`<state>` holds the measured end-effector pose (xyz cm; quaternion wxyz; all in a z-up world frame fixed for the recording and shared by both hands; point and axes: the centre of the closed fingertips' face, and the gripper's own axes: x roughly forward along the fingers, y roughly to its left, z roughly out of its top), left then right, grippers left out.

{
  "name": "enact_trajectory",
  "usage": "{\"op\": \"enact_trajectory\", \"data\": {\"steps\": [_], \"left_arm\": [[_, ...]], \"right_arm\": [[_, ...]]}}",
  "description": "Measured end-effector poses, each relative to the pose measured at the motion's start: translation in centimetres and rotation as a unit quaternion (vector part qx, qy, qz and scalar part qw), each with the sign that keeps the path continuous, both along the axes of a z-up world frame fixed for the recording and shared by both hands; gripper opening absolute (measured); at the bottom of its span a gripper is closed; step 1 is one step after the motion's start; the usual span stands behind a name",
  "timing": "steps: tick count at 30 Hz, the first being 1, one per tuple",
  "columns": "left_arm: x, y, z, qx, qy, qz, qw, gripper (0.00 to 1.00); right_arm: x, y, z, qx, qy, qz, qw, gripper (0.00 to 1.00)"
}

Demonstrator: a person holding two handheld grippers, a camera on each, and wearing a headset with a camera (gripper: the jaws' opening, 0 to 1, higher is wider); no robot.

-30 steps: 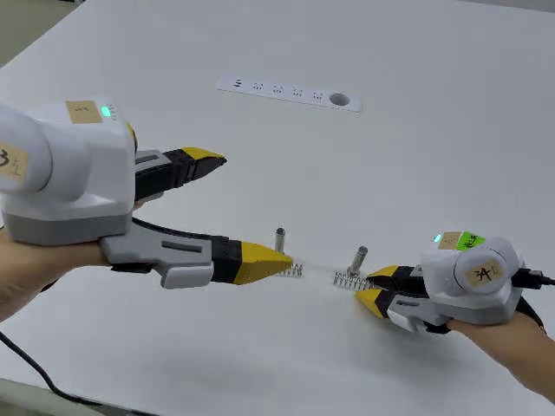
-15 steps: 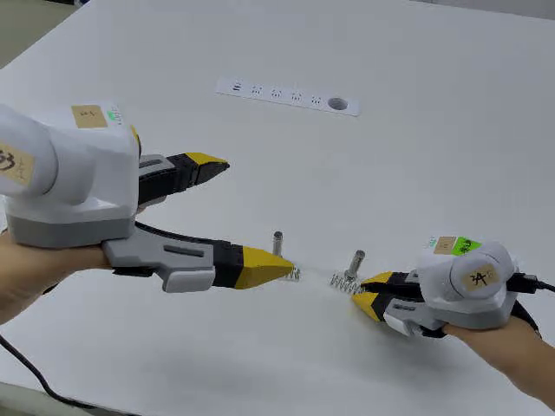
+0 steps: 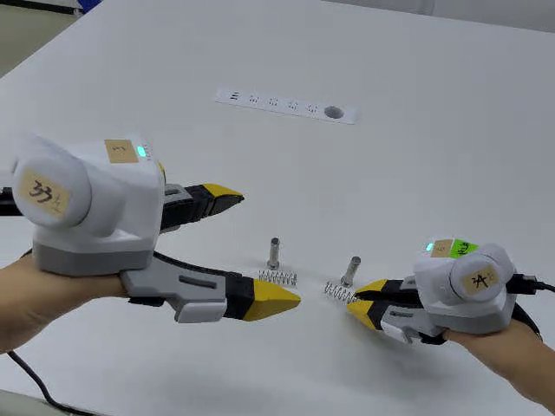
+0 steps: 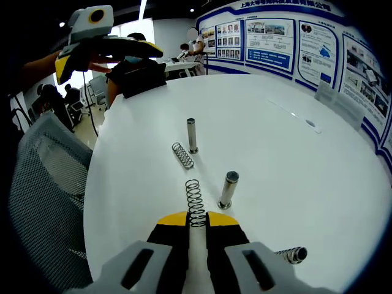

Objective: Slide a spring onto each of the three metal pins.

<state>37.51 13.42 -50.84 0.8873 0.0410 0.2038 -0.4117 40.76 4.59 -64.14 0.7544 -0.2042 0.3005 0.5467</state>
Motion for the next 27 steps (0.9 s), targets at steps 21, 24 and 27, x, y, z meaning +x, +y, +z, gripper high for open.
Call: {"op": "enact_trajectory", "data": {"steps": [21, 24, 27], "left_arm": [[-1.4, -3.6, -1.3, 0.026, -0.008, -0.057, 0.9980, 0.55], [-1.5, -4.0, -0.8, 0.020, -0.017, -0.068, 0.9973, 0.48], [-1.6, -4.3, -0.8, 0.022, -0.021, -0.078, 0.9965, 0.41]], "right_arm": [[-4.6, 3.1, 10.8, 0.025, -0.078, 0.135, 0.9874, 0.10], [-5.1, 3.2, 11.1, 0.026, -0.080, 0.144, 0.9860, 0.10], [-5.7, 3.3, 11.5, 0.026, -0.082, 0.156, 0.9839, 0.10]]}}
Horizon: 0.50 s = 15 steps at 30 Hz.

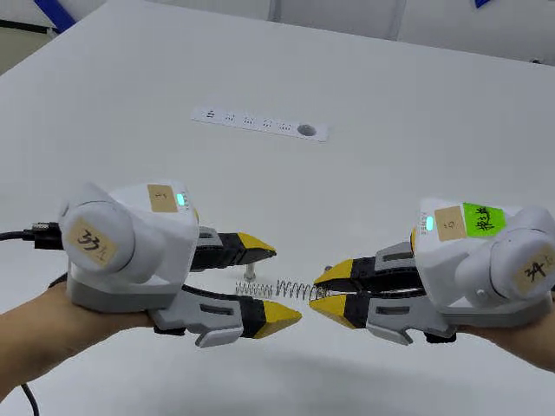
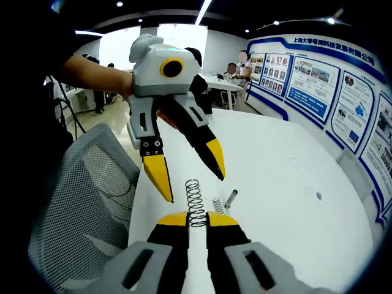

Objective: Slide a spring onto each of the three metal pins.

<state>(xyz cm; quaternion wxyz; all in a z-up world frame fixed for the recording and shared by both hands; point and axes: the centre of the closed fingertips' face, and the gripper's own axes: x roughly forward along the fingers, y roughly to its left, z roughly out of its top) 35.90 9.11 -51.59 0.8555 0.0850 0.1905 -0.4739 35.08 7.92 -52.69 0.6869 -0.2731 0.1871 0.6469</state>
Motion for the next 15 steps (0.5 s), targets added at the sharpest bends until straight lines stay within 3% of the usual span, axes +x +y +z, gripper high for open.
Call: {"op": "enact_trajectory", "data": {"steps": [4, 7, 10, 15], "left_arm": [[-0.1, -0.3, -0.1, 0.010, -0.007, -0.012, 0.9999, 0.36], [-0.3, -0.7, 0.0, 0.002, 0.003, -0.022, 0.9997, 0.30], [-0.5, -1.1, 0.1, 0.014, -0.009, -0.036, 0.9992, 0.22], [-0.5, -1.1, -0.2, 0.032, -0.014, -0.042, 0.9985, 0.19]], "right_arm": [[-0.2, 0.1, 0.4, -0.001, -0.007, 0.008, 0.9999, 0.10], [-0.2, 0.1, 0.6, 0.001, -0.010, 0.011, 0.9999, 0.10], [-0.3, 0.1, 0.8, 0.001, -0.013, 0.013, 0.9998, 0.10], [-0.4, 0.2, 1.0, 0.001, -0.017, 0.017, 0.9997, 0.10]]}}
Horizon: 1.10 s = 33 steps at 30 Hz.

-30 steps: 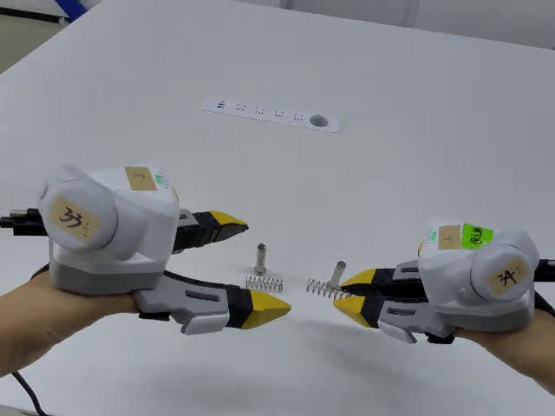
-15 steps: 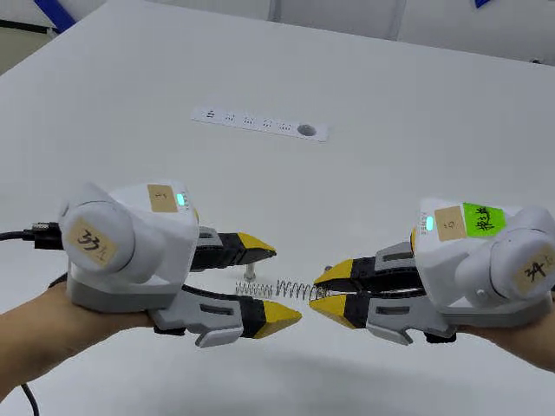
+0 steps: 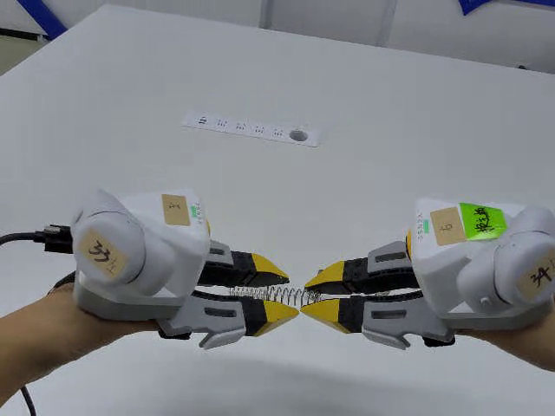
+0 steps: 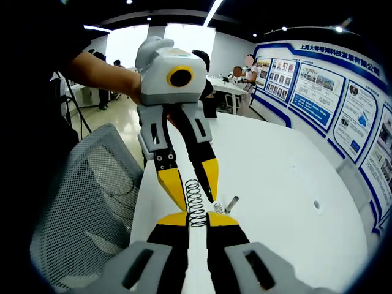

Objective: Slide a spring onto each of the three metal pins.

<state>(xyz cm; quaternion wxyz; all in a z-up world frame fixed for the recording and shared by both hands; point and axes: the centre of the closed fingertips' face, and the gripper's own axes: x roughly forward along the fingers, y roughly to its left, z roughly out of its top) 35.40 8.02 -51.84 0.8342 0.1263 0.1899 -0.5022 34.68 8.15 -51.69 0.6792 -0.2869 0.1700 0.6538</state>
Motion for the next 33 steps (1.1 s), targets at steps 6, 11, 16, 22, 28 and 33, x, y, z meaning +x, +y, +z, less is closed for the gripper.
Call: {"op": "enact_trajectory", "data": {"steps": [6, 11, 16, 22, 28, 33], "left_arm": [[-0.3, -0.1, -0.1, 0.011, -0.008, -0.011, 0.9999, 0.14], [-1.0, 0.0, 0.1, 0.030, -0.027, -0.039, 0.9985, 0.10], [-1.4, 0.0, 0.2, 0.028, -0.027, -0.049, 0.9980, 0.10], [-1.4, 0.1, 0.0, 0.043, -0.033, -0.057, 0.9969, 0.10], [-1.5, 0.1, 0.2, 0.045, -0.039, -0.062, 0.9963, 0.10], [-1.7, 0.1, 0.3, 0.044, -0.039, -0.067, 0.9961, 0.10]], "right_arm": [[-0.1, 0.1, 0.1, -0.002, -0.005, 0.004, 1.0000, 0.10], [-0.5, 0.3, 0.4, 0.000, -0.012, 0.022, 0.9997, 0.11], [-0.8, 0.2, 0.5, 0.007, 0.005, 0.031, 0.9995, 0.12], [-0.8, 0.1, 0.0, 0.001, 0.012, 0.033, 0.9994, 0.13], [-0.9, 0.2, 0.2, 0.016, 0.031, 0.028, 0.9990, 0.12], [-1.4, 0.3, 0.9, 0.029, 0.047, 0.032, 0.9980, 0.11]]}}
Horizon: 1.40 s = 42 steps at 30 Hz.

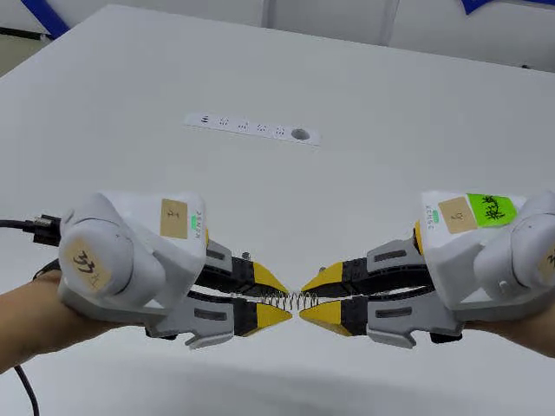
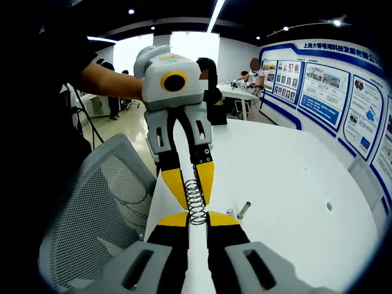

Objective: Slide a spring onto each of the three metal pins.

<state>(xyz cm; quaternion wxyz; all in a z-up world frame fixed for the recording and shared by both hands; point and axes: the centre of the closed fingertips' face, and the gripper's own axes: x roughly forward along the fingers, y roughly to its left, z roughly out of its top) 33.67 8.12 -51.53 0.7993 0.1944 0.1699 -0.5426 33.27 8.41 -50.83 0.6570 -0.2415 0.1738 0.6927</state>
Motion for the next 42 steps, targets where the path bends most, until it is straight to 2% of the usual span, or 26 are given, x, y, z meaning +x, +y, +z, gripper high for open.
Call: {"op": "enact_trajectory", "data": {"steps": [4, 8, 12, 19, 20, 22, 23, 24, 25, 28, 33, 37, 42], "left_arm": [[0.0, -0.1, 0.1, 0.005, -0.009, -0.005, 0.9999, 0.10], [0.3, -0.1, 0.3, 0.005, -0.014, -0.001, 0.9999, 0.10], [0.4, 0.0, 0.4, 0.003, -0.015, 0.002, 0.9999, 0.10], [0.6, 0.2, 0.9, -0.008, -0.012, 0.008, 0.9999, 0.10], [0.6, 0.2, 1.0, -0.012, -0.012, 0.008, 0.9998, 0.10], [0.7, 0.1, 1.1, -0.014, -0.016, 0.008, 0.9997, 0.10], [0.6, -0.2, 1.3, -0.024, -0.012, 0.007, 0.9996, 0.10], [0.7, -0.2, 1.1, -0.018, -0.014, 0.010, 0.9997, 0.10], [0.8, -0.1, 0.7, -0.002, -0.017, 0.011, 0.9998, 0.10], [0.7, -0.1, 0.5, -0.001, -0.013, 0.009, 0.9999, 0.10], [0.8, -0.3, 1.0, -0.012, -0.017, 0.010, 0.9997, 0.10], [1.0, -0.3, 1.0, -0.010, -0.020, 0.014, 0.9996, 0.10], [0.8, -0.2, 0.9, -0.008, -0.020, 0.014, 0.9997, 0.10]], "right_arm": [[-0.1, 0.0, 0.9, 0.015, 0.008, 0.001, 0.9999, 0.11], [0.0, 0.4, 1.8, 0.030, 0.005, 0.001, 0.9996, 0.11], [-0.1, 1.0, 2.8, 0.056, 0.008, -0.001, 0.9984, 0.11], [-0.1, 1.5, 3.5, 0.070, 0.012, -0.007, 0.9975, 0.11], [-0.1, 1.7, 3.9, 0.081, 0.017, -0.011, 0.9965, 0.11], [-0.5, 2.4, 5.2, 0.118, 0.052, -0.017, 0.9915, 0.11], [-0.2, 2.4, 5.2, 0.112, 0.033, -0.014, 0.9930, 0.11], [-0.4, 2.6, 5.1, 0.109, 0.033, -0.014, 0.9934, 0.11], [-0.2, 2.7, 4.7, 0.094, 0.022, -0.014, 0.9952, 0.11], [-0.4, 2.9, 4.6, 0.094, 0.023, -0.009, 0.9953, 0.11], [-0.7, 3.4, 5.2, 0.108, 0.023, -0.008, 0.9939, 0.11], [-0.6, 3.6, 5.2, 0.104, 0.016, -0.010, 0.9944, 0.11], [-0.6, 3.7, 5.1, 0.103, 0.026, -0.015, 0.9942, 0.11]]}}
